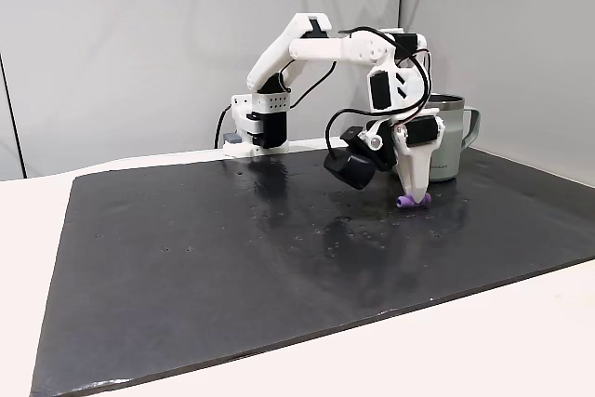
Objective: Grasp a pengrip and put it in the cup.
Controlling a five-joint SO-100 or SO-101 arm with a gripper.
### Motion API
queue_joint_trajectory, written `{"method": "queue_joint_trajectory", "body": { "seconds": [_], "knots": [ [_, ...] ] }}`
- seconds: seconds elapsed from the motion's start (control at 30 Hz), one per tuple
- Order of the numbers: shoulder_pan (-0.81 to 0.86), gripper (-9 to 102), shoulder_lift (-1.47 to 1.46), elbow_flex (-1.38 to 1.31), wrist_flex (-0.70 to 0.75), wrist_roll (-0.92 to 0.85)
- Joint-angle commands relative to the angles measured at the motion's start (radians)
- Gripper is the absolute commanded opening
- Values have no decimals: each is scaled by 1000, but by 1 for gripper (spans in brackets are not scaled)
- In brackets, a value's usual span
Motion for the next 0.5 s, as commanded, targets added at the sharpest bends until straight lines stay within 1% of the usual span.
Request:
{"method": "queue_joint_trajectory", "body": {
  "seconds": [0.0,0.47],
  "knots": [
    [-3,0,175,-32,38,3],
    [44,0,655,179,175,-43]
  ]
}}
